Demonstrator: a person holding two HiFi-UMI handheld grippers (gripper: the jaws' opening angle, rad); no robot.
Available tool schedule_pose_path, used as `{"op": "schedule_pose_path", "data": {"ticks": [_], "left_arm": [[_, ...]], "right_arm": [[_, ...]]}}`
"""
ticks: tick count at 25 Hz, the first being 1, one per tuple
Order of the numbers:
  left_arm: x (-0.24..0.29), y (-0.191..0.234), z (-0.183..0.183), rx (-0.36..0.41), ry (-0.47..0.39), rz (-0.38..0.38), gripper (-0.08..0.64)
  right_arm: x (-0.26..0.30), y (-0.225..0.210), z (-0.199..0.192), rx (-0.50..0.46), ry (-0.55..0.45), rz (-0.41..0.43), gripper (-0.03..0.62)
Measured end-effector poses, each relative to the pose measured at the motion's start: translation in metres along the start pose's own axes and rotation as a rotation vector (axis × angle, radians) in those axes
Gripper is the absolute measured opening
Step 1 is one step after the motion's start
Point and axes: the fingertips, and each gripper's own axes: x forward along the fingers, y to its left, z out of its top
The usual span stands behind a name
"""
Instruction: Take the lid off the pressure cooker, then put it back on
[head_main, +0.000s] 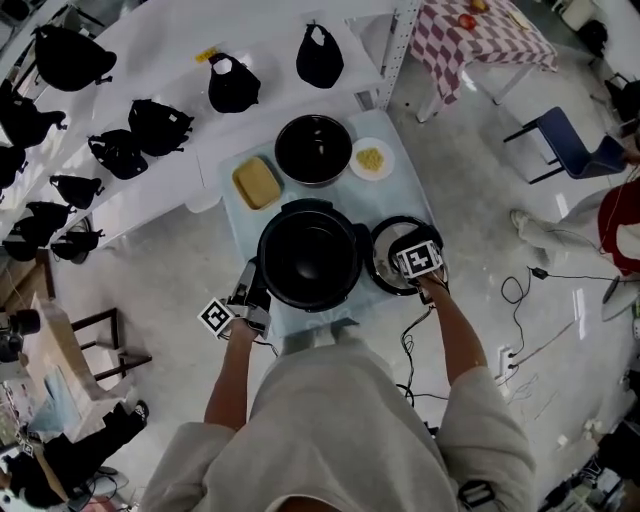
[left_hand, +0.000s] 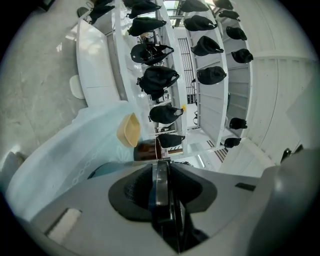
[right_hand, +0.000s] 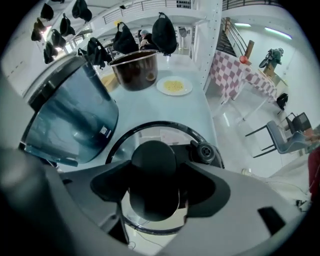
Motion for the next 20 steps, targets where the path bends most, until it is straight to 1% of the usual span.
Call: {"op": "schedule_pose_path", "data": {"ticks": [2,4,5,6,9,11,13,15,16,17,18,20], "left_arm": [[0.000,-0.003,-0.002,0.030,0.014,-0.003,0.176],[0.001,-0.009,-0.003,0.084,0.044,-0.005,0.221],[0.001,-0.012,-0.002,0.126,0.056,0.007,0.225],[-0.001,-0.013,0.002,0.190,0.064,0.033,0.230],[-0.011,-0.020,0.018,0.476,0.093,0.139,0.233],[-0.014,-0.036,0.019,0.668,0.139,0.168,0.233],[-0.015,-0.056,0.017,0.895,0.187,0.195,0.230],[-0.015,-0.078,0.014,1.118,0.214,0.214,0.219],[-0.014,-0.090,0.011,1.207,0.219,0.214,0.213],[-0.013,-0.101,0.007,1.277,0.219,0.205,0.204],[-0.013,-0.113,0.002,1.331,0.214,0.190,0.186],[-0.011,-0.135,-0.008,1.402,0.199,0.149,0.093]], "right_arm": [[-0.012,0.000,0.007,0.020,-0.082,-0.011,0.324],[-0.027,0.005,0.018,0.046,-0.192,-0.011,0.322],[-0.035,0.009,0.024,0.059,-0.251,-0.010,0.322],[-0.043,0.013,0.029,0.070,-0.309,-0.008,0.322],[-0.071,0.026,0.038,0.093,-0.478,-0.011,0.321],[-0.099,0.038,0.043,0.108,-0.595,-0.016,0.314],[-0.132,0.051,0.049,0.119,-0.703,-0.029,0.289],[-0.161,0.062,0.053,0.125,-0.784,-0.052,0.253],[-0.172,0.067,0.053,0.132,-0.813,-0.063,0.242],[-0.180,0.070,0.051,0.142,-0.834,-0.074,0.238],[-0.186,0.072,0.049,0.153,-0.848,-0.083,0.232],[-0.193,0.076,0.045,0.171,-0.867,-0.094,0.235]]}}
